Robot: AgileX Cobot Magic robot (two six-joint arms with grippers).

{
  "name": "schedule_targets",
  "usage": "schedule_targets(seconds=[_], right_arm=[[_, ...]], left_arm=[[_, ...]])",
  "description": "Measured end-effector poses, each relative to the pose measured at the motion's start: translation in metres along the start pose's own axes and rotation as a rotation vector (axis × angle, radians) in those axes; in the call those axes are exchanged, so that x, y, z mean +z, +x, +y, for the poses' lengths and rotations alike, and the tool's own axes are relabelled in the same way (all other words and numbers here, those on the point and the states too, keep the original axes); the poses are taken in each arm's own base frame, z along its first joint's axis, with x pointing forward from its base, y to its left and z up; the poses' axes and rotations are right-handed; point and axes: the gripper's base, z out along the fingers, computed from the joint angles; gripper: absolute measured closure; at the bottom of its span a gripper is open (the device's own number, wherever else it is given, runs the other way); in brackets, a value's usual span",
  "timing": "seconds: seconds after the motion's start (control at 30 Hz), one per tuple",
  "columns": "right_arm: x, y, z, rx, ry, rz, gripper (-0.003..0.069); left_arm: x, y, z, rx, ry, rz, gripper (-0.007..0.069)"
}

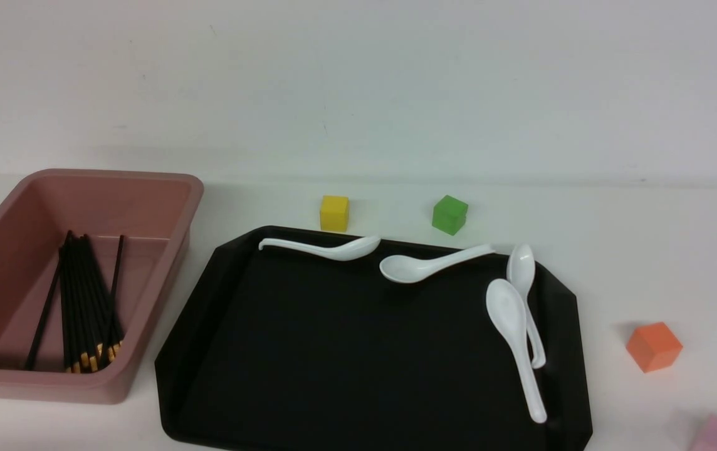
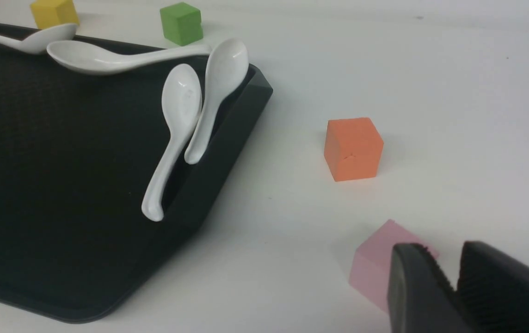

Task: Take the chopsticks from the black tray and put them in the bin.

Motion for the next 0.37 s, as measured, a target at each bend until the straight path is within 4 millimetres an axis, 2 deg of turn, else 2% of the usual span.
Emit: schedule_targets(seconds=[0.37], right_arm=[[0.0000,0.0000,0.0000,0.000,0.000,0.000,0.0474]], left_arm=[[0.0000,0.0000,0.0000,0.000,0.000,0.000,0.0386]])
